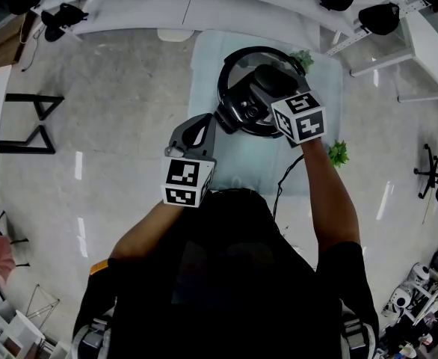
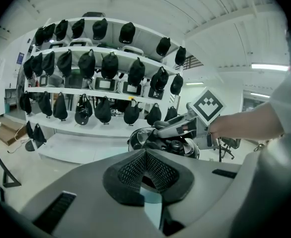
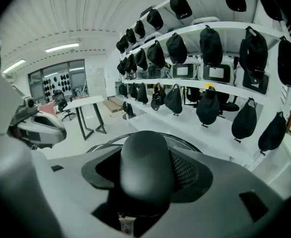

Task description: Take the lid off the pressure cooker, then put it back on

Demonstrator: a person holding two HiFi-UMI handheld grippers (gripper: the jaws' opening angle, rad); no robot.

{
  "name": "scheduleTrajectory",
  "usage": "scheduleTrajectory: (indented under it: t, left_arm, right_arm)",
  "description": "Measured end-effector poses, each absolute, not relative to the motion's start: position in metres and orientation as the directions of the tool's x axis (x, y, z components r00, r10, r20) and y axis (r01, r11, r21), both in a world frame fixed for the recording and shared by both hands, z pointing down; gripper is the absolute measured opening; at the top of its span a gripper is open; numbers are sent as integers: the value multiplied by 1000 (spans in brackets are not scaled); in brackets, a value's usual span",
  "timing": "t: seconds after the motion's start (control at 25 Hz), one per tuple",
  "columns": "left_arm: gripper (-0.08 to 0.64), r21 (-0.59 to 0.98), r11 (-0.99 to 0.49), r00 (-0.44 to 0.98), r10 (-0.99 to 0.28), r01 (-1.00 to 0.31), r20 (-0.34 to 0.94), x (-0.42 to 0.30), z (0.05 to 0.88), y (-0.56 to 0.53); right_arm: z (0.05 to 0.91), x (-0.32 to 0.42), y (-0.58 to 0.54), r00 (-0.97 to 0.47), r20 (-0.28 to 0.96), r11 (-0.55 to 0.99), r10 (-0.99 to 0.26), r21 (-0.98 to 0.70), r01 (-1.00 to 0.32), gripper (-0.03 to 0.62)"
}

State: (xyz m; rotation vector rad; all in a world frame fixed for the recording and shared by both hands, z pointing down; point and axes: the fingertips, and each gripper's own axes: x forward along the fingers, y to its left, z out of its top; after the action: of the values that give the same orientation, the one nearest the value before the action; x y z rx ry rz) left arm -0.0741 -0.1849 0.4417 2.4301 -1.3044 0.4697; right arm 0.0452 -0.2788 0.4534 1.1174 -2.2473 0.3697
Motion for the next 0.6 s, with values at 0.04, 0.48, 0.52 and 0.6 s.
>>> scheduleTrajectory:
  t: [0.04, 0.48, 0.52, 0.6]
  left_arm:
    - [6, 140, -520, 524, -729, -842, 441, -74, 442, -185]
    - [6, 135, -550, 546, -709, -824, 447, -63, 446, -183]
    - [8, 136, -553, 549, -707, -822, 446, -61, 446, -184]
    - [6, 138, -556, 553, -705, -820, 444, -58, 445, -185]
  right_arm:
    - [454, 45, -278, -486, 619, 627, -618, 14, -779, 291]
    - [460, 48, -278, -528, 584, 655, -616, 8, -756, 291]
    - [460, 48, -278, -529, 584, 655, -616, 7, -755, 291]
    - [461, 48, -278, -530, 583, 654, -616, 5, -756, 291]
